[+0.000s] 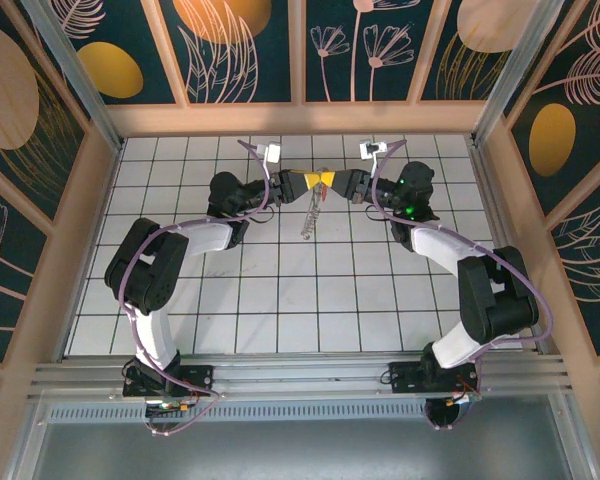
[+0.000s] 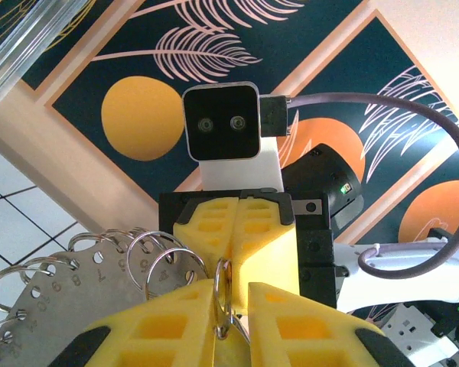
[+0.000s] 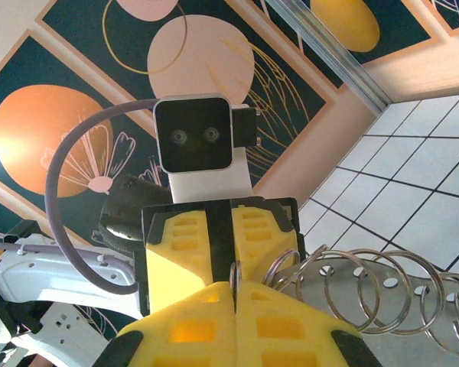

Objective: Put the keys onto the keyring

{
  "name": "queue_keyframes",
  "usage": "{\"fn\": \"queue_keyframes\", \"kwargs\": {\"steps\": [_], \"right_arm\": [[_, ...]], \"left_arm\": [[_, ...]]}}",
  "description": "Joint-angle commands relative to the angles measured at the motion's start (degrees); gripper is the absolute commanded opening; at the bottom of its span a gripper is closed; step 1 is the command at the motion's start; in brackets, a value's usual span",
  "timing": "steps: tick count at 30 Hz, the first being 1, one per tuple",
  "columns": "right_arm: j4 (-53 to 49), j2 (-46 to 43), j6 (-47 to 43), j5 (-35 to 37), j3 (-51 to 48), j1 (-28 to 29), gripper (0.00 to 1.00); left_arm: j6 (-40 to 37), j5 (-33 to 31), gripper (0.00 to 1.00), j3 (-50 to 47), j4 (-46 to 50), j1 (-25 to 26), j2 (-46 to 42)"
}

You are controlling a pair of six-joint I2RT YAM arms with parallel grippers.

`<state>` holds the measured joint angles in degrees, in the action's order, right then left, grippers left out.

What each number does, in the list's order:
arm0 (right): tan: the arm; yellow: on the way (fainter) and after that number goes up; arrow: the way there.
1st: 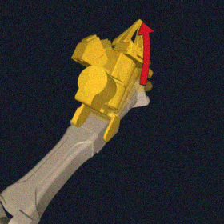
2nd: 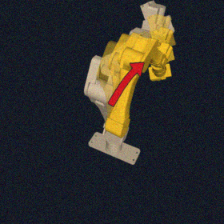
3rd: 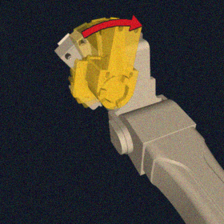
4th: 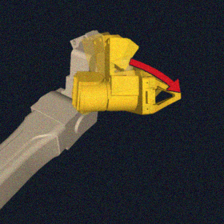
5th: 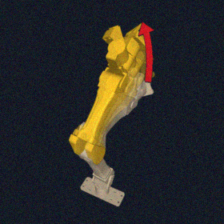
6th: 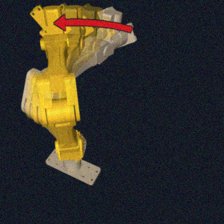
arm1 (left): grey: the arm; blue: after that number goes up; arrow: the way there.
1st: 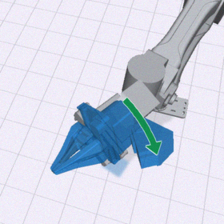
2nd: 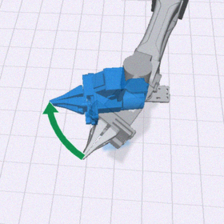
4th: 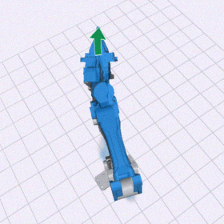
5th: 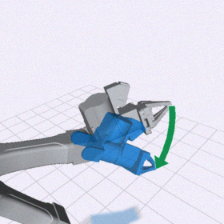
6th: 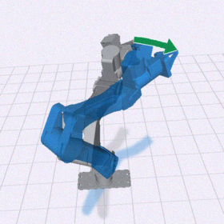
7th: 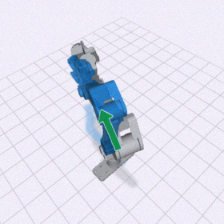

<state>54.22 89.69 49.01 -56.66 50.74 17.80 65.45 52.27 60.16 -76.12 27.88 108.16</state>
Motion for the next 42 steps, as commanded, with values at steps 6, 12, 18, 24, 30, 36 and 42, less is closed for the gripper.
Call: {"fn": "queue_keyframes", "kwargs": {"steps": [6, 12, 18, 24, 30, 36, 42], "right_arm": [[1.97, 0.42, -0.88, 0.06, 1.56, 0.53, 0.0], [0.89, 0.44, -1.5, -0.04, 1.98, 0.58, 0.0], [-1.14, -1.51, -2.78, 1.43, 1.13, -0.63, 0.3], [-3.14, -5.77, -4.19, 3.01, -2.31, -2.88, 0.39], [-7.05, -9.46, -7.82, 4.49, -5.92, -3.04, 0.4], [-8.38, -10.38, -9.59, 5.22, -7.92, -2.96, 0.4], [-8.34, -9.4, -10.2, 5.64, -7.77, -2.03, 0.4]], "left_arm": [[-0.06, 1.34, 0.16, 2.54, -2.55, 1.04, 1.33], [-0.15, 1.06, 0.0, 3.03, -2.67, 1.47, 1.92], [-0.36, -2.08, 0.0, 1.86, -3.21, 1.56, 1.24], [-0.68, -3.09, 0.0, 1.5, -3.25, 1.56, 0.85], [-0.81, -3.14, 0.0, 1.73, -3.17, 1.56, 0.64], [-0.87, -2.61, 0.0, 2.29, -2.85, 1.55, 0.52], [-0.85, -2.61, 0.0, 2.42, -2.72, 1.56, 0.37]]}}
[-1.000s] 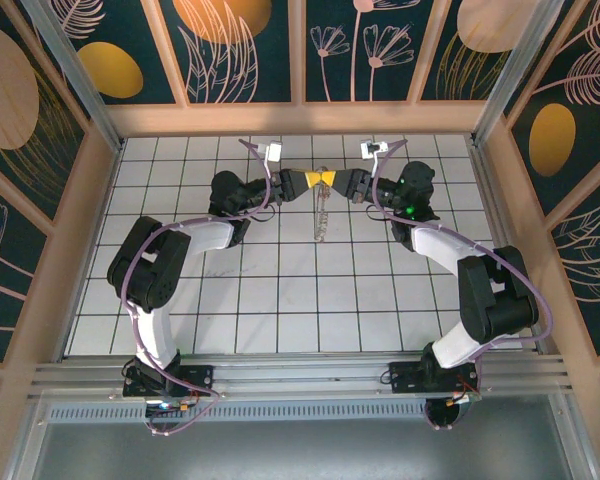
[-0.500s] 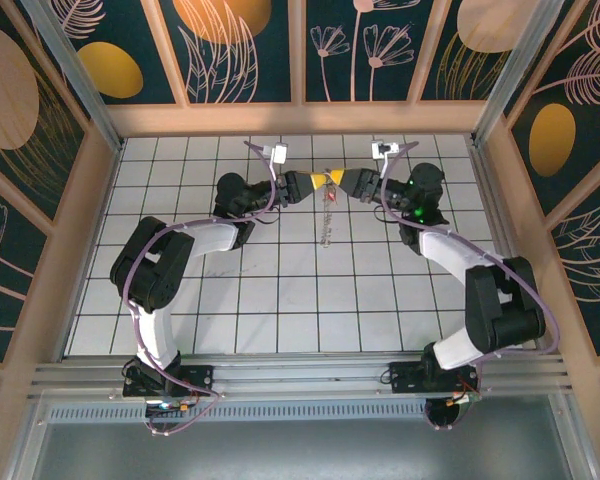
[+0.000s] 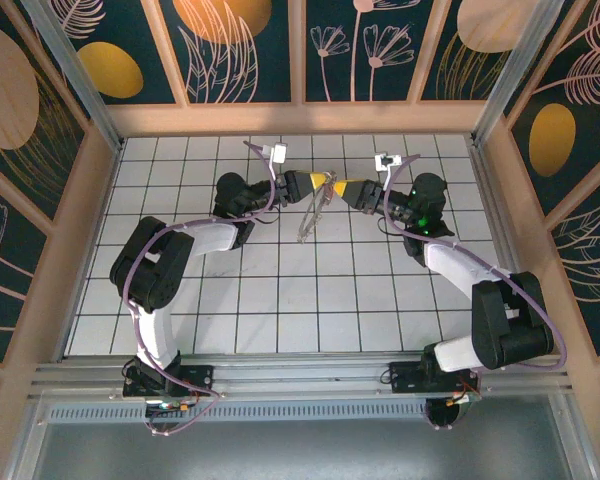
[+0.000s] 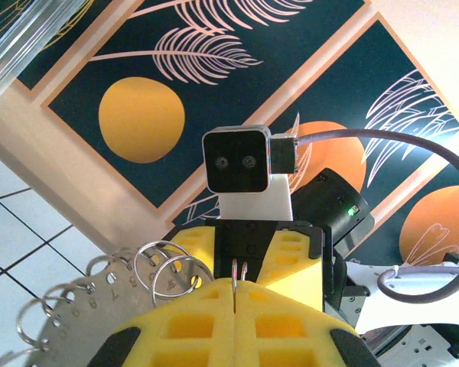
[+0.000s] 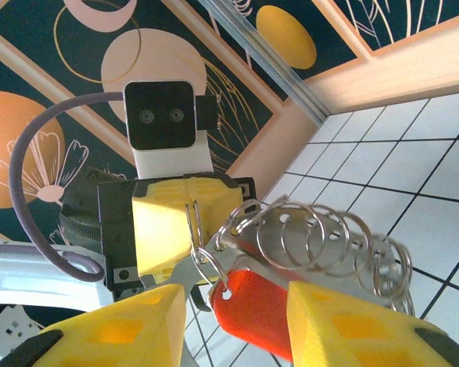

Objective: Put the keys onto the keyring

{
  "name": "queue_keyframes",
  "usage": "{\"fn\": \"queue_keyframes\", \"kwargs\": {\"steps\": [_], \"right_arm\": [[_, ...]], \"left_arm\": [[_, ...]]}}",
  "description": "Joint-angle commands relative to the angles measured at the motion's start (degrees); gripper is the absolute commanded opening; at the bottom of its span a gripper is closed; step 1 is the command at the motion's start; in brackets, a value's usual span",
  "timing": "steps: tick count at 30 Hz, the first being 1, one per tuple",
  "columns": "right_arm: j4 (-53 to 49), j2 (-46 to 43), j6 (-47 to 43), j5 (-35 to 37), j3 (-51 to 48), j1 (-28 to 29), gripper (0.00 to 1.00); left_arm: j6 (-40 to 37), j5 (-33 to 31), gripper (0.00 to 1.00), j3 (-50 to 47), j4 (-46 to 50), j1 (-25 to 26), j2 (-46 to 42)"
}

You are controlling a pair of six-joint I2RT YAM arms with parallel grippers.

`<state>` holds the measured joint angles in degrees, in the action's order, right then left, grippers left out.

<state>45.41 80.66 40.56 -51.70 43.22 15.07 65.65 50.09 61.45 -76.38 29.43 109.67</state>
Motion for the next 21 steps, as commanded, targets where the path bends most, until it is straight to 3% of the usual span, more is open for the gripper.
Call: {"fn": "queue_keyframes", "kwargs": {"steps": [1, 13, 21], "right_arm": [[0.49, -0.2, -1.78, 0.73, -0.08, 0.89, 0.4], [-1.92, 0.17, -4.53, 2.72, 0.14, 3.42, 0.46], [-5.56, 0.83, -7.53, 4.84, 1.14, 5.33, 0.38]], "left_arm": [[-1.05, -0.43, 0.0, 1.13, -2.38, 0.01, -1.2], [-1.66, -1.02, 0.0, 0.86, -1.76, 0.01, -1.81], [-1.75, -1.44, 0.0, 0.78, -1.4, 0.01, -2.29]]}}
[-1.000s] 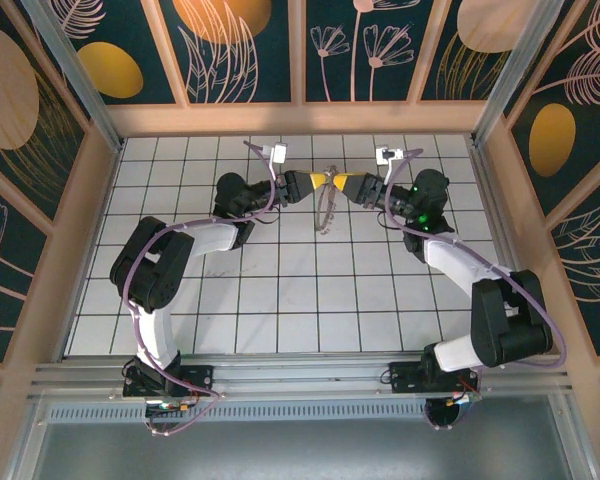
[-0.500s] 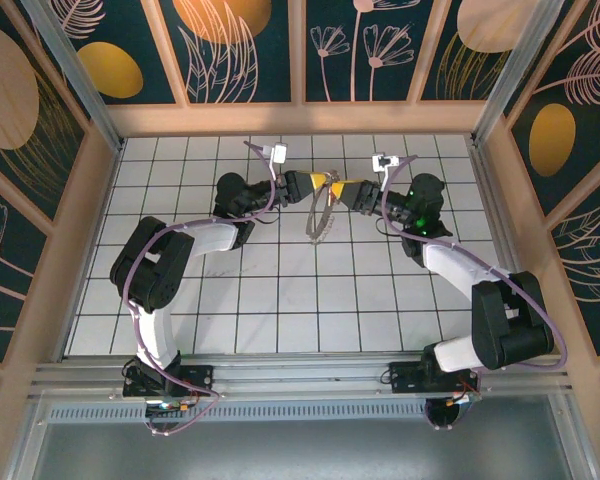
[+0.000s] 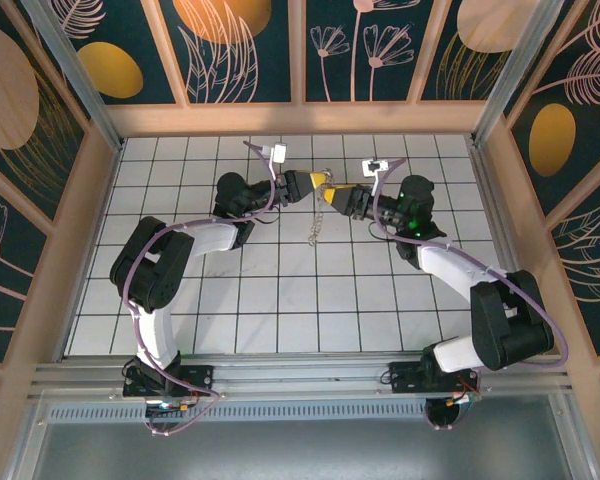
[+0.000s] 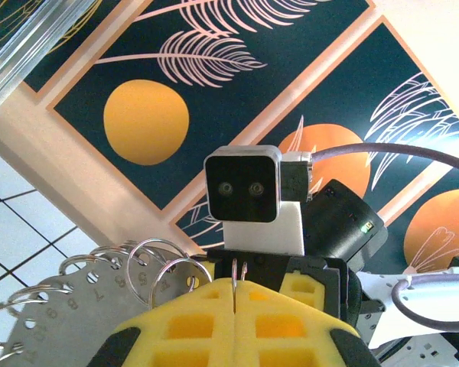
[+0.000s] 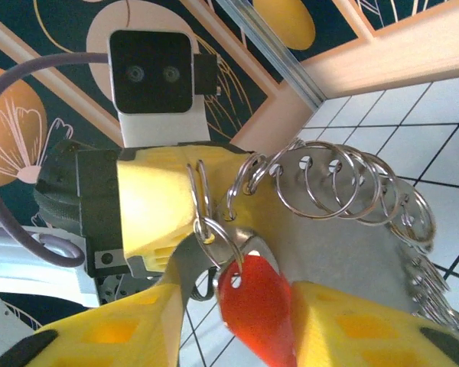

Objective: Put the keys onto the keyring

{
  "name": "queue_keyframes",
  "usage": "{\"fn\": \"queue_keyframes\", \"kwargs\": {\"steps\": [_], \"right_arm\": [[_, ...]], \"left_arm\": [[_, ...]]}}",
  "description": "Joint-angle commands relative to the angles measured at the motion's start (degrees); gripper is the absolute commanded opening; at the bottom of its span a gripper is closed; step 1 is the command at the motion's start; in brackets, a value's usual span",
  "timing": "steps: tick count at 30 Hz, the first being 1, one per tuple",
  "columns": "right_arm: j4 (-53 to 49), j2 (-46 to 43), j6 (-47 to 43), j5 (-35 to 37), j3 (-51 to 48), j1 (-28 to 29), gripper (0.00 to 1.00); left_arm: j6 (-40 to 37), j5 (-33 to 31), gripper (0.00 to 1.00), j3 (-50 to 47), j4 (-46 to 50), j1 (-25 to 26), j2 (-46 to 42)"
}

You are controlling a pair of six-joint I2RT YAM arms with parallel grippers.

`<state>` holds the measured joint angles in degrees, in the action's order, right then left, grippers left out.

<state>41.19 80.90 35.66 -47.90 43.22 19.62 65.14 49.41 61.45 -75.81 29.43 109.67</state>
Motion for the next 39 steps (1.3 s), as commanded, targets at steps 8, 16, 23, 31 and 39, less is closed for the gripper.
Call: {"fn": "queue_keyframes", "kwargs": {"steps": [8, 16, 23, 31, 39], "right_arm": [[-5.9, -1.0, -6.17, 2.23, 0.82, 2.47, 0.05], [-7.17, -1.73, -7.31, 1.75, 1.05, 3.41, 0.0], [-11.28, -2.89, -10.61, 1.92, 2.04, 4.04, 0.0], [-12.28, -10.12, -10.72, 0.56, -0.35, -2.21, 0.21], [-4.41, -6.86, -5.29, -2.98, 2.2, -5.97, 0.34]], "left_arm": [[-2.29, -1.59, 0.0, 0.27, -0.93, -0.01, -3.14], [-2.6, -2.11, 0.0, 0.43, -0.7, 0.01, -3.18], [-3.39, -2.12, 0.0, 0.42, 0.43, 0.01, -3.82], [-3.91, -1.61, 0.0, 0.6, 1.17, -0.03, -4.08], [-3.4, -1.06, 0.0, 0.66, 0.69, -0.03, -3.9]]}}
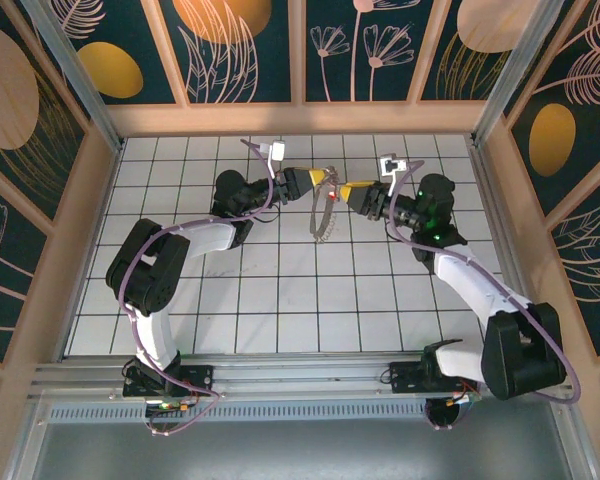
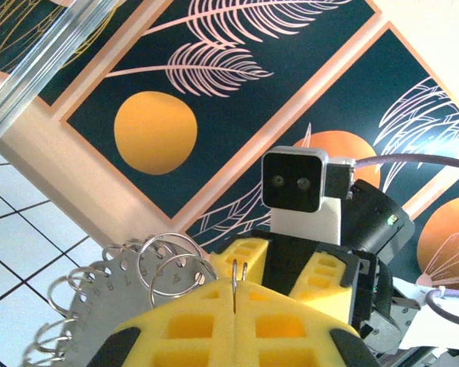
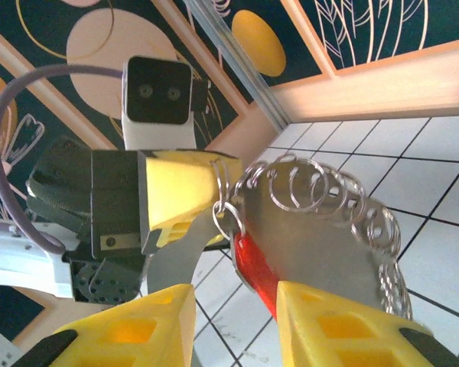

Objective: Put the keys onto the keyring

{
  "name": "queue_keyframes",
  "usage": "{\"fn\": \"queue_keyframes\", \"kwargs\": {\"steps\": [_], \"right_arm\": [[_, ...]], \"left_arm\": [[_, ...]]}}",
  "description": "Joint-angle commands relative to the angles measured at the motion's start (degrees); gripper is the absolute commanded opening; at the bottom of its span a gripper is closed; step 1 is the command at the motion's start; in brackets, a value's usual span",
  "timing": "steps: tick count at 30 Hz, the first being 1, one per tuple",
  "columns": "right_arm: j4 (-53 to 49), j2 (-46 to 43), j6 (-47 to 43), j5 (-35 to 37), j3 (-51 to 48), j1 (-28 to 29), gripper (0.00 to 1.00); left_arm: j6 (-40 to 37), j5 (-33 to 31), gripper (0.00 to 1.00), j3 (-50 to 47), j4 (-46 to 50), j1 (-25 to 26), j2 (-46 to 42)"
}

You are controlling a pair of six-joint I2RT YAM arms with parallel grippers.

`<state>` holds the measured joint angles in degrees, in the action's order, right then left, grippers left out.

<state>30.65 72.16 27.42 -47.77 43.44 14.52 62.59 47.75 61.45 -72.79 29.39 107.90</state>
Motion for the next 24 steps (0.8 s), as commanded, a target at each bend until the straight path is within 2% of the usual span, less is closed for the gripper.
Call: {"fn": "queue_keyframes", "kwargs": {"steps": [1, 9, 24], "right_arm": [[7.65, 2.77, 3.85, -3.89, 2.32, -0.98, 0.34], [19.55, 8.51, 10.56, -8.83, 3.26, -1.02, 0.34], [21.87, 13.24, 11.84, -9.42, 6.29, 1.2, 0.34]], "left_arm": [[-0.78, 0.6, 0.0, 0.67, -2.35, 0.05, -2.11], [-0.43, 0.97, 0.0, 0.52, -2.7, 0.06, -2.08], [0.17, 0.87, 0.0, 0.64, -3.59, 0.06, -1.71]]}}
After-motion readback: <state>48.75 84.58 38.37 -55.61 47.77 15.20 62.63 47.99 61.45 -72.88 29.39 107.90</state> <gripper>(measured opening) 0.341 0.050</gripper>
